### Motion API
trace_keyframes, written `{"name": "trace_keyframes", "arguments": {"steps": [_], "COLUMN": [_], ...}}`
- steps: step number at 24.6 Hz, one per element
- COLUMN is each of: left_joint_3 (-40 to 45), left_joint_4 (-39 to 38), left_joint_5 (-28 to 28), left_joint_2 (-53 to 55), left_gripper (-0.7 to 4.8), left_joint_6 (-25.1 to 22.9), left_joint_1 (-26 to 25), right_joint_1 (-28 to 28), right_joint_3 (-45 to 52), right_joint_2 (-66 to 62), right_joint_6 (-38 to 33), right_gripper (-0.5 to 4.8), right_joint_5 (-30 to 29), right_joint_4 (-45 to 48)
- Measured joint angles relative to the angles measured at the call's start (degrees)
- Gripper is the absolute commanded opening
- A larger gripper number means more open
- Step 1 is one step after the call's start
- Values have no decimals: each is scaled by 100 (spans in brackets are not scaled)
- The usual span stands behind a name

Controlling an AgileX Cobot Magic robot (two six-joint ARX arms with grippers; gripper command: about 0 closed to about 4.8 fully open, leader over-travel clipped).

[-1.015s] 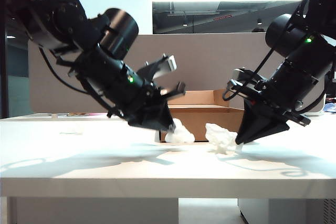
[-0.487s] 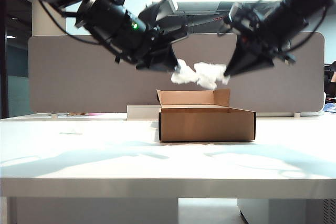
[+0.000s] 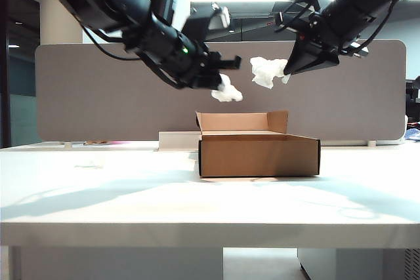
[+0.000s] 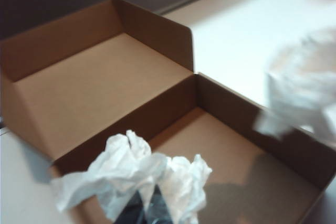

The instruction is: Pick up all the paper balls on the table and put them in the paper box.

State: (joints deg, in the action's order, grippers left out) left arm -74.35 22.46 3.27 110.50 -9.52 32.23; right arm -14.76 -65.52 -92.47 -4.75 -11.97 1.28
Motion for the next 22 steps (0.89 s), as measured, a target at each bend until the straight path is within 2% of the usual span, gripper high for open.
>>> {"name": "trace_keyframes", "arguments": {"steps": [9, 10, 11, 12, 13, 18, 22], "left_joint_3": [-485, -487, -485, -485, -485, -485, -483], "left_joint_4": [-201, -225, -317, -354, -422, -616, -999], "left_joint_5": [74, 72, 76, 74, 76, 173, 170], "left_joint_2": [535, 549, 553, 555, 557, 549, 387], "left_gripper": [3, 70, 133, 216, 257, 388, 401], "left_joint_6": [4, 4, 9, 11, 9, 17, 83], "left_joint_1": [-57, -83, -111, -111, -114, -122, -149], "right_joint_1": [0, 2, 2, 2, 2, 2, 2], "right_joint_3": [-136, -138, -140, -140, -140, -149, -149], "right_joint_2": [-925, -1016, -1132, -1185, -1241, -1169, -916], "right_joint_6": [31, 31, 31, 35, 35, 33, 31], "right_gripper": [-5, 31, 97, 251, 327, 380, 380], "right_joint_5": [164, 249, 275, 278, 282, 282, 280], "right_joint_4": [271, 273, 278, 269, 254, 247, 232]}}
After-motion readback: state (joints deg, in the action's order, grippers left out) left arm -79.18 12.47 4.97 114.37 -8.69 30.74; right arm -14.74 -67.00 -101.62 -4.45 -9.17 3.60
